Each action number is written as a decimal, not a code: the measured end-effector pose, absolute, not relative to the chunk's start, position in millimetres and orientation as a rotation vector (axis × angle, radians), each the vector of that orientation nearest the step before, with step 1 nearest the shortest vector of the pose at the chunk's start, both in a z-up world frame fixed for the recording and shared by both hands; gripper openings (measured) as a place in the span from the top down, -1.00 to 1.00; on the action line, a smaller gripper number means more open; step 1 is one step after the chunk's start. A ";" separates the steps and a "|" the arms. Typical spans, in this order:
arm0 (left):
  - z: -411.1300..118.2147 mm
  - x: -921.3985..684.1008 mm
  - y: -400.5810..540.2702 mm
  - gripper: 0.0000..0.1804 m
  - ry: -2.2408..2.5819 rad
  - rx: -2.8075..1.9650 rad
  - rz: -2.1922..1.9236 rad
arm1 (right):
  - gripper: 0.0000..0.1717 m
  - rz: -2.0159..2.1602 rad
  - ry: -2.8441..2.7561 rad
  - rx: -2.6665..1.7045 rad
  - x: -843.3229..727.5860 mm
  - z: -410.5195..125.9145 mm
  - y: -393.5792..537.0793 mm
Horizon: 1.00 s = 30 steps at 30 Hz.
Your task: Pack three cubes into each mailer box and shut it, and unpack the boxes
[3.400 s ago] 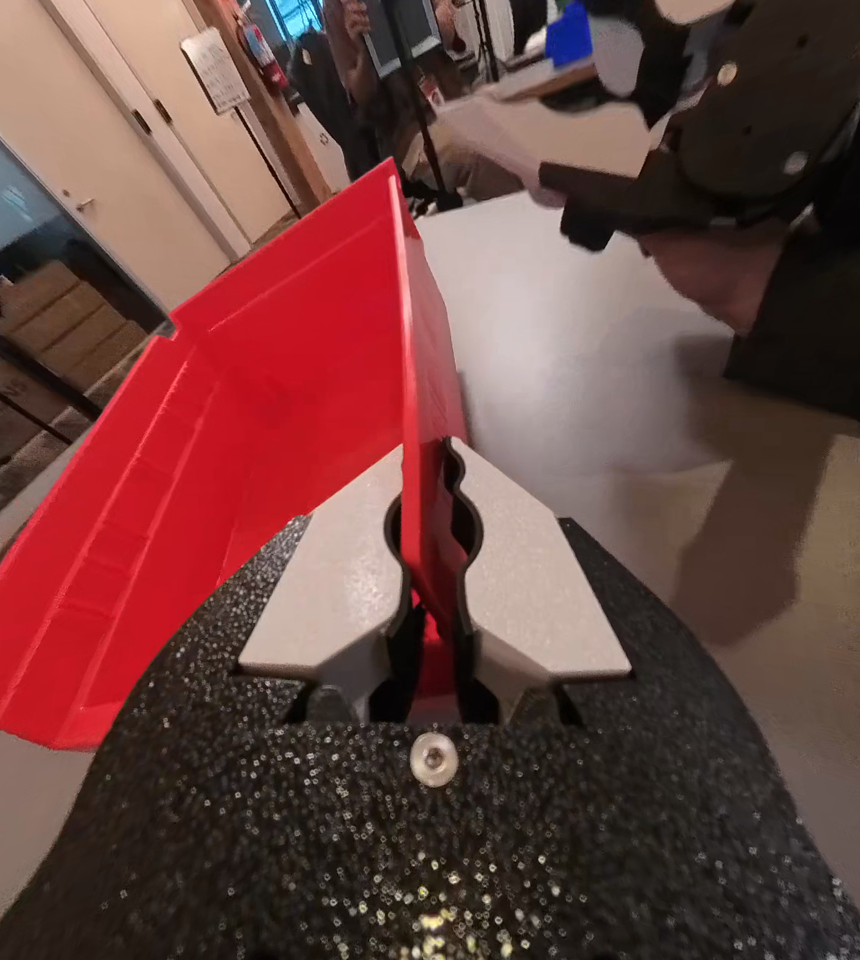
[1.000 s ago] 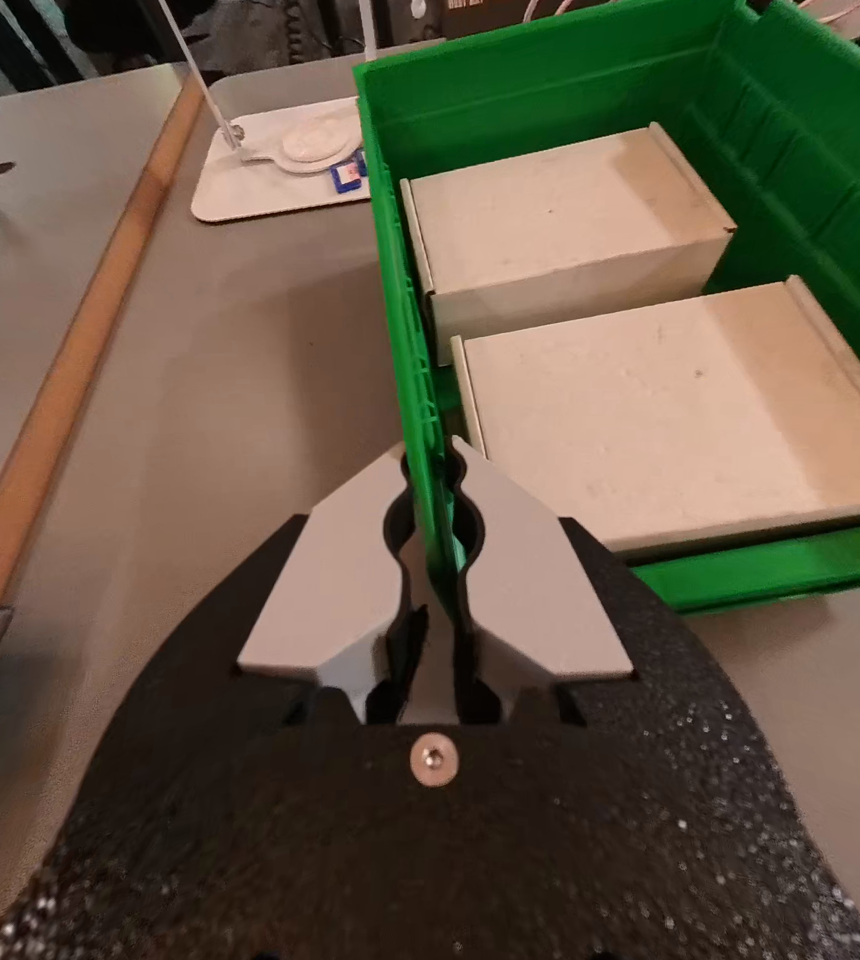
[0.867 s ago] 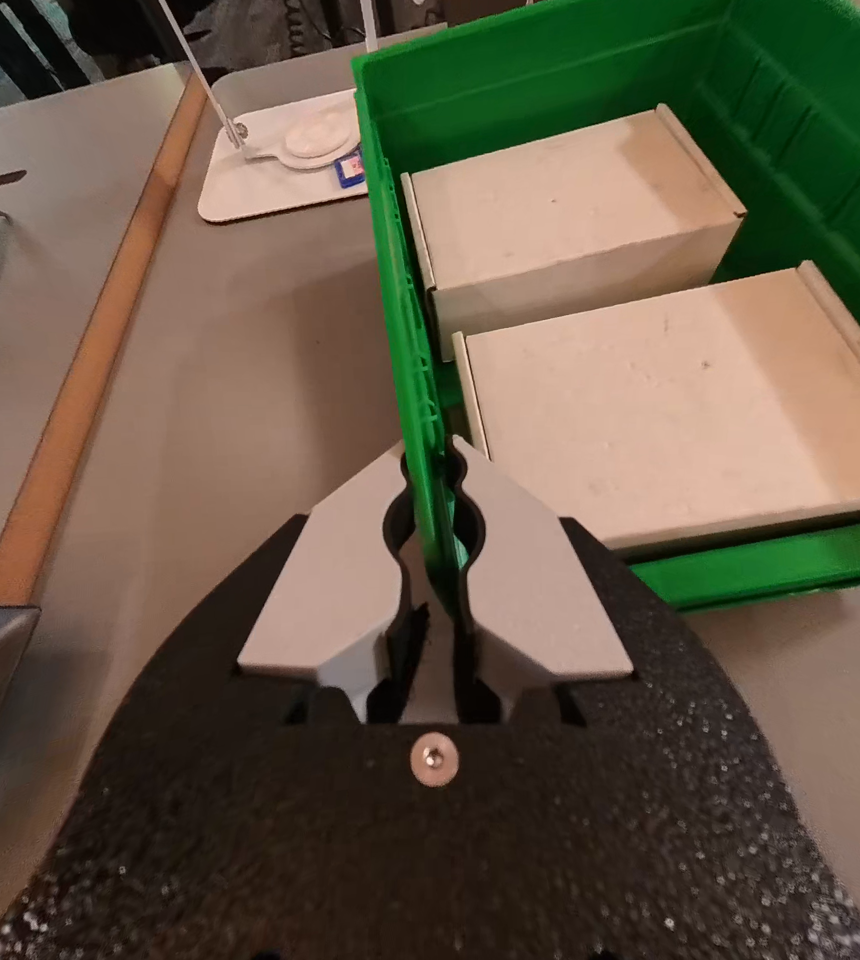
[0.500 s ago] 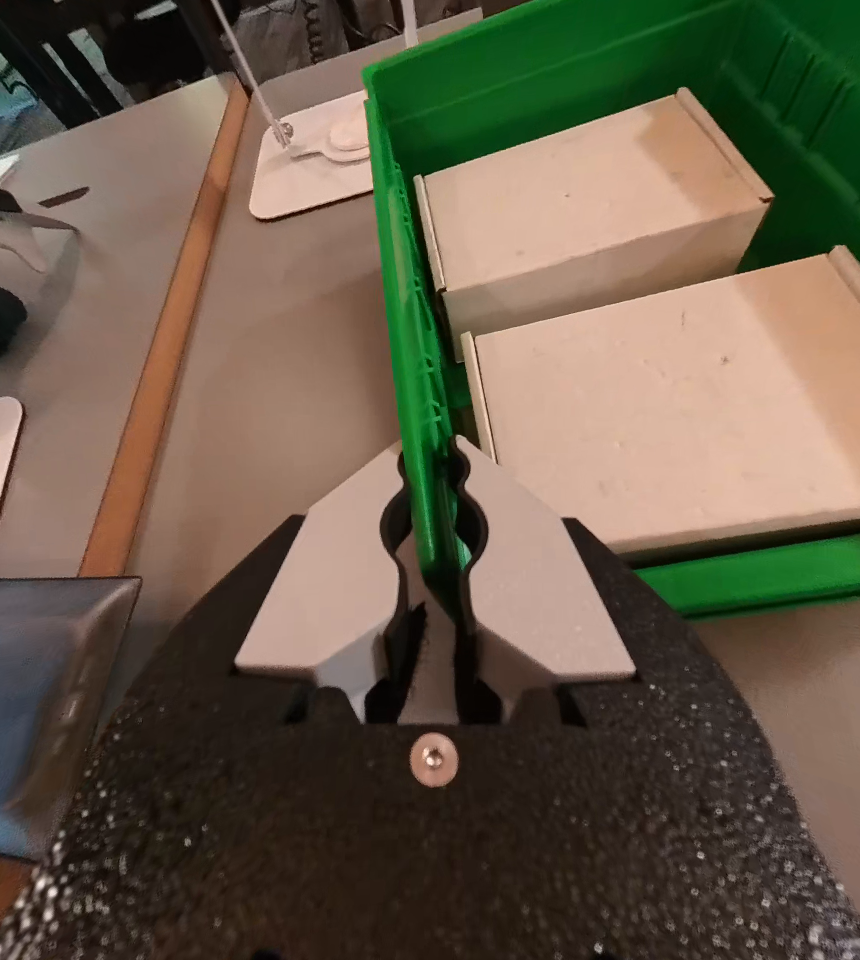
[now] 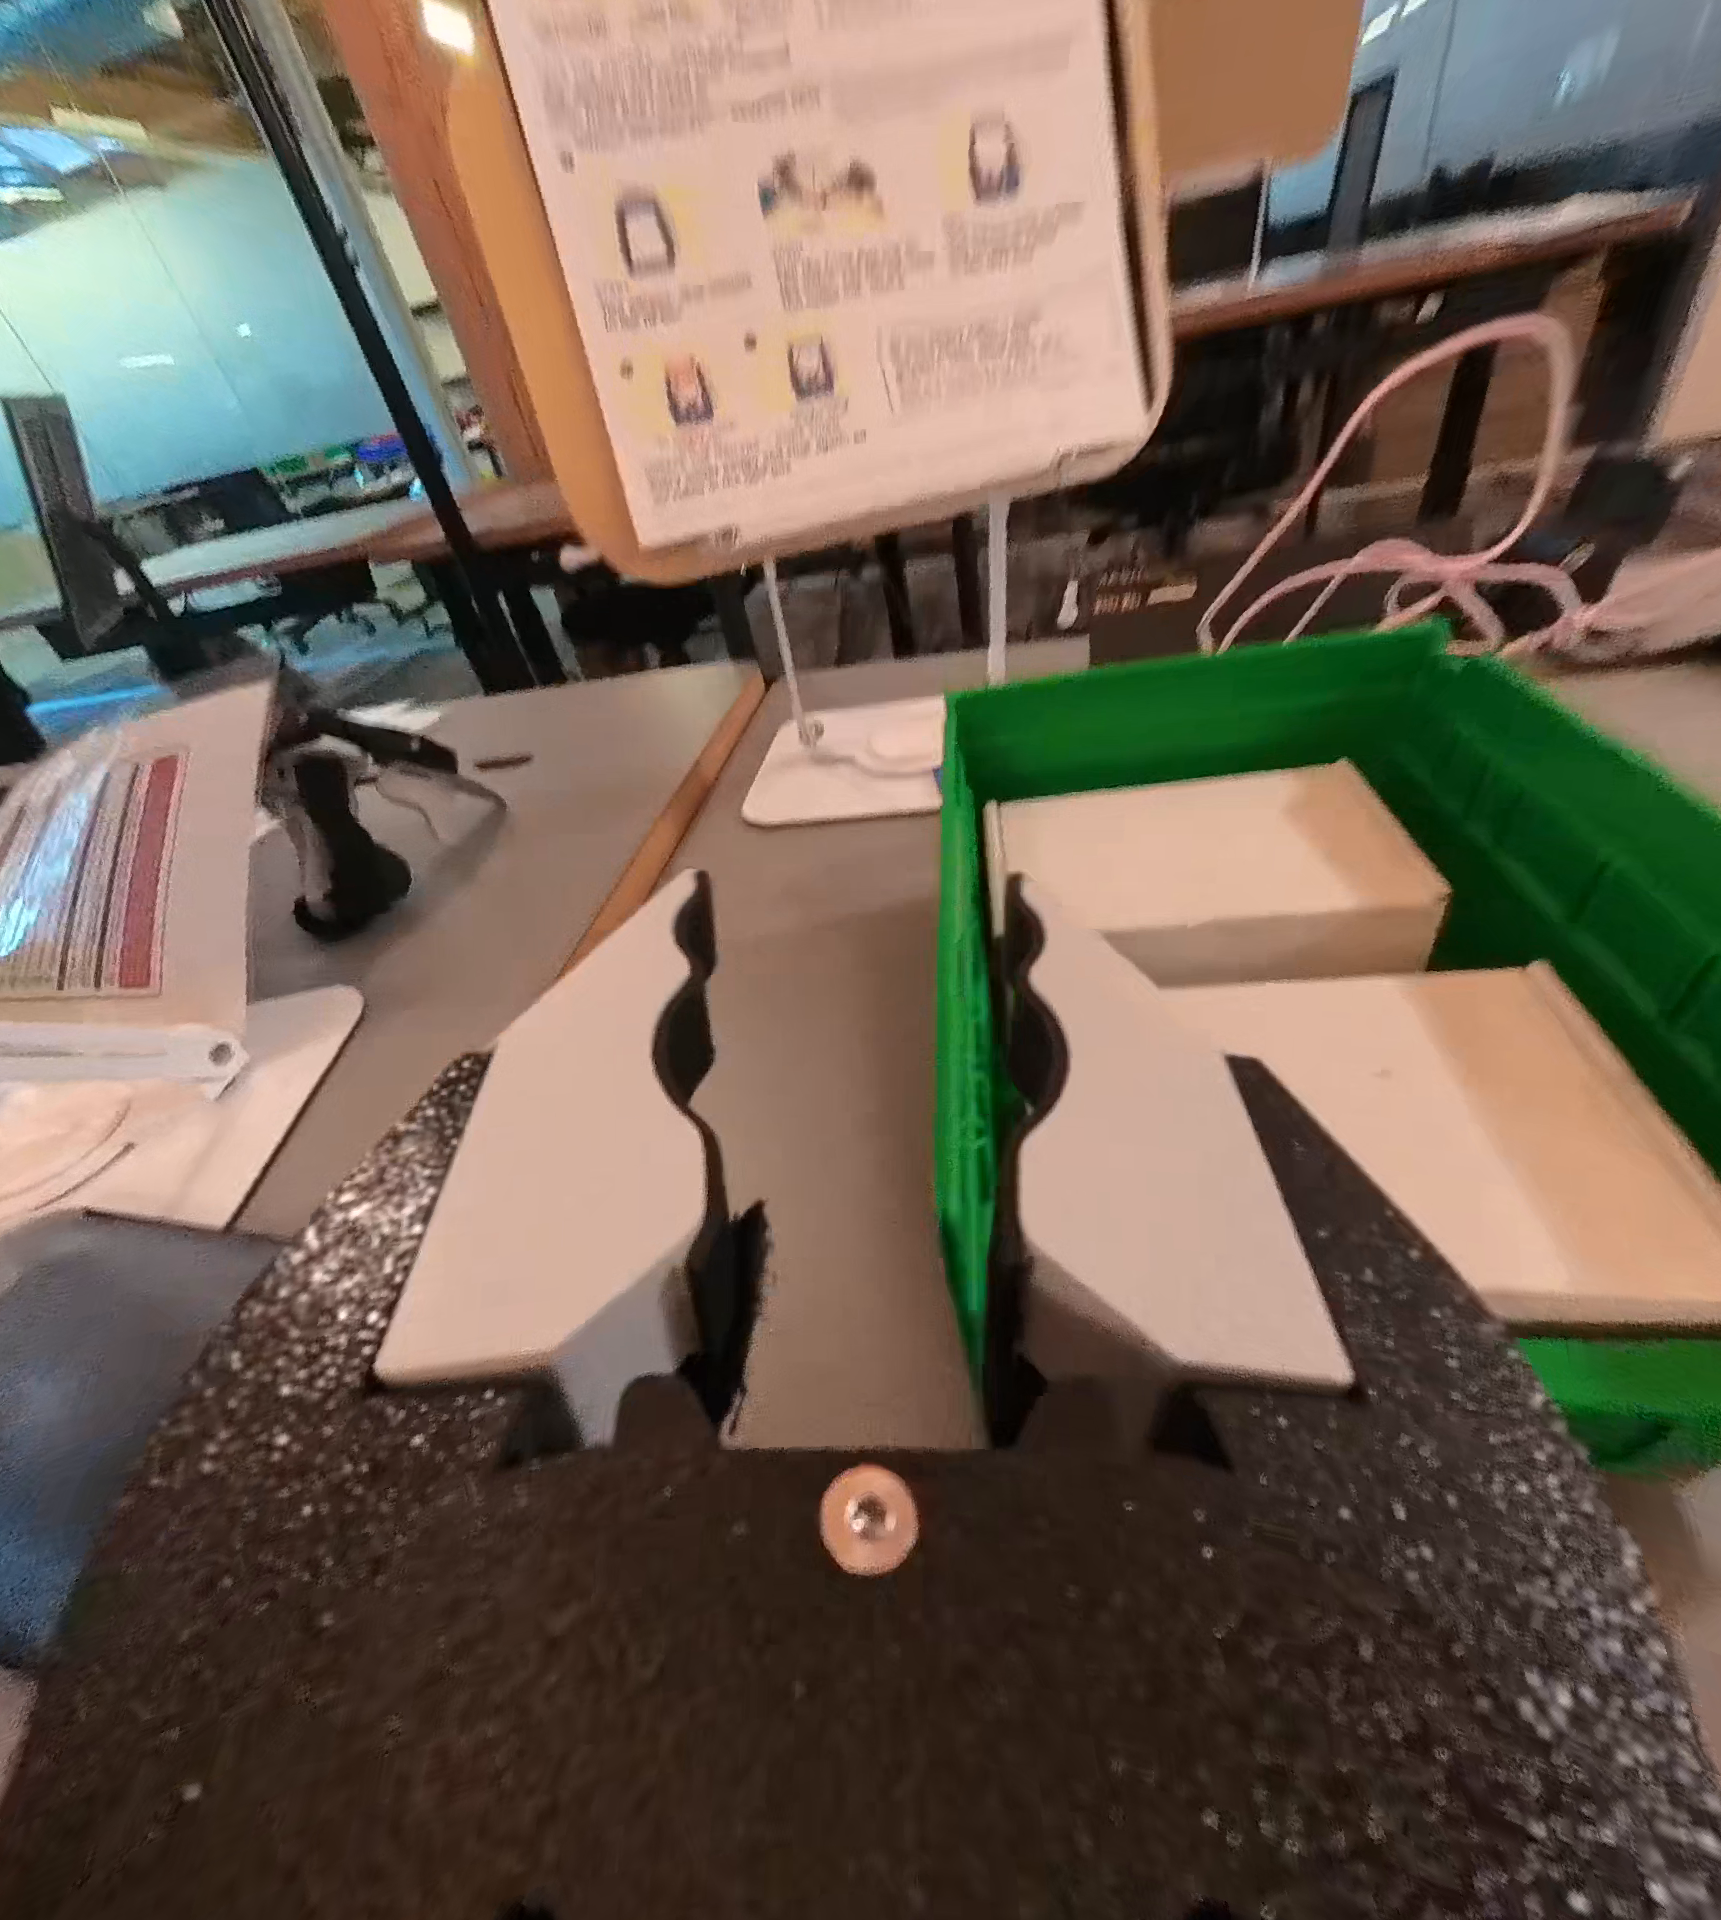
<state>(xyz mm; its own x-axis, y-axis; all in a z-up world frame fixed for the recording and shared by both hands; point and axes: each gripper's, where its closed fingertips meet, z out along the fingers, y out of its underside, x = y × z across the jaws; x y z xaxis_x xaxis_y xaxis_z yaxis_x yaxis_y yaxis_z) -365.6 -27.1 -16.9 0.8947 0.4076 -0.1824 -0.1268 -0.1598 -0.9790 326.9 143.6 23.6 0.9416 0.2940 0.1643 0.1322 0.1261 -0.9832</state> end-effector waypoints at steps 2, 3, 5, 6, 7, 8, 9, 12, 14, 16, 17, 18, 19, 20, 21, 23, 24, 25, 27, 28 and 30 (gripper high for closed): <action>0.1 -350.7 -24.8 0.39 -0.188 -1.599 0.443 | 0.20 0.269 -0.474 -1.334 261.8 38.4 127.5; 6.9 -340.9 -21.6 0.41 -0.163 -1.571 0.420 | 0.22 0.341 -0.535 -1.299 229.0 41.4 121.4; 15.6 -321.5 -12.8 0.44 -0.104 -1.536 0.384 | 0.26 0.453 -0.627 -1.257 170.8 46.3 117.6; 16.7 -313.5 -8.1 0.46 -0.077 -1.533 0.373 | 0.30 0.502 -0.658 -1.224 144.5 50.0 118.9; 16.0 -306.2 -3.1 0.46 -0.052 -1.535 0.359 | 0.34 0.537 -0.664 -1.192 121.8 53.6 124.3; 14.1 -299.9 2.0 0.47 -0.030 -1.541 0.345 | 0.38 0.554 -0.655 -1.158 101.9 55.4 133.5; 10.7 -294.9 6.8 0.46 -0.010 -1.555 0.334 | 0.40 0.553 -0.627 -1.131 85.7 55.3 146.4; 1.1 -286.8 16.5 0.50 0.033 -1.582 0.330 | 0.15 0.434 -0.412 -1.071 67.8 46.2 197.7; -3.8 -282.6 21.1 0.52 0.050 -1.590 0.313 | 0.15 0.380 -0.427 -1.044 48.6 27.2 217.7; -9.1 -278.3 26.1 0.52 0.065 -1.598 0.284 | 0.15 0.332 -0.465 -1.051 32.5 1.0 231.5; -12.0 -276.4 28.6 0.51 0.075 -1.603 0.273 | 0.15 0.318 -0.499 -1.048 24.5 -12.0 234.1; -15.1 -274.4 31.3 0.51 0.088 -1.609 0.266 | 0.15 0.306 -0.551 -1.041 15.3 -23.3 234.6; -17.9 -272.6 33.9 0.50 0.102 -1.614 0.266 | 0.15 0.289 -0.610 -1.041 6.4 -31.7 235.2; -20.3 -270.5 36.4 0.50 0.120 -1.617 0.271 | 0.15 0.272 -0.644 -1.051 1.2 -36.3 236.0; -22.2 -268.9 38.6 0.50 0.138 -1.621 0.285 | 0.15 0.270 -0.663 -1.050 -2.4 -38.3 234.6; -25.6 -267.9 41.4 0.48 0.174 -1.639 0.338 | 0.15 0.281 -0.706 -1.014 -9.5 -40.4 226.6; -27.4 -268.0 41.9 0.48 0.192 -1.653 0.371 | 0.15 0.273 -0.723 -1.009 -11.9 -41.4 224.8; -29.3 -268.3 42.3 0.54 0.198 -1.670 0.394 | 0.15 0.267 -0.741 -1.006 -14.3 -43.3 223.5; -30.8 -267.7 45.3 0.63 0.188 -1.688 0.426 | 0.16 0.273 -0.765 -1.006 -18.6 -46.1 222.3; -31.0 -264.7 47.6 0.64 0.205 -1.691 0.440 | 0.16 0.282 -0.773 -1.009 -20.2 -47.2 222.0; -30.5 -261.4 53.1 0.62 0.251 -1.700 0.492 | 0.18 0.291 -0.783 -1.017 -21.4 -49.5 222.2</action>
<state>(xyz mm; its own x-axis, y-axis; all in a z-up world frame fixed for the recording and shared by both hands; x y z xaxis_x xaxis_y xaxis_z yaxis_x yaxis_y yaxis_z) -261.4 53.1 -30.5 0.8840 0.1067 -0.4551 -0.4310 -0.1909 -0.8819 -21.4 222.2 -49.5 0.6985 0.5581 0.4478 0.1298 0.5166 -0.8463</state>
